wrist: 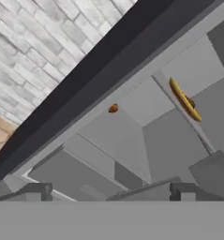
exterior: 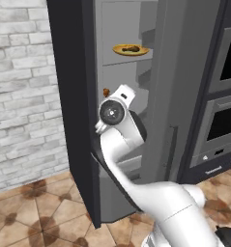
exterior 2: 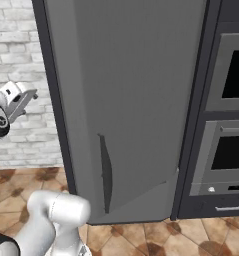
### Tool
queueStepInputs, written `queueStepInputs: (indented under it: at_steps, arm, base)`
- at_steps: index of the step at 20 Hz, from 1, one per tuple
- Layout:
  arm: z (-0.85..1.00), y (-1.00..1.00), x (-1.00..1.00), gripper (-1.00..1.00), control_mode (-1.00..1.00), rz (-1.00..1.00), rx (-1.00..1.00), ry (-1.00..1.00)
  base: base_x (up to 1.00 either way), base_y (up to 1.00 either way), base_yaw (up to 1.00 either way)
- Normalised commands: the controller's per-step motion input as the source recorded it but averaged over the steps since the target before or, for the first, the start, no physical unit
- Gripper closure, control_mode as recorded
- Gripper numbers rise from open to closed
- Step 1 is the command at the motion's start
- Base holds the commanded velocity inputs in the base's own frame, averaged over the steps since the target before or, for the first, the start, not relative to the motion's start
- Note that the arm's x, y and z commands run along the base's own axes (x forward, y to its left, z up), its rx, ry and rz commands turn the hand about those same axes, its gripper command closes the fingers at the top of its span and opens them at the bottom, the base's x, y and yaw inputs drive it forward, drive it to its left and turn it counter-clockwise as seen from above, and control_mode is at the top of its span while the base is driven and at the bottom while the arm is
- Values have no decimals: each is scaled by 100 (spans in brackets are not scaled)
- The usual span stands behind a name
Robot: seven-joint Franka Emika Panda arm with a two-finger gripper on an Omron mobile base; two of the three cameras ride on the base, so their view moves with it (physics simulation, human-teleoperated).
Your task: Retrieve the chicken drumstick from the fridge and place it on the saucepan with marinade on the stove.
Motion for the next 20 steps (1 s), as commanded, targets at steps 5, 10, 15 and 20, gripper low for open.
queueStepInputs:
  at_steps: [5, 10, 15, 20]
  arm:
    - [-5, -6, 76, -100, -100, -12, -11, 19]
    - [-5, -20, 63, -100, -100, -11, -9, 17]
    - [-9, -39, 44, -100, -100, -14, -7, 14]
    - [-19, -47, 17, -100, -100, -18, -7, 10]
  base:
    - [0, 0, 0]
    - [0, 0, 0]
    - [0, 0, 0]
    - [0, 0, 0]
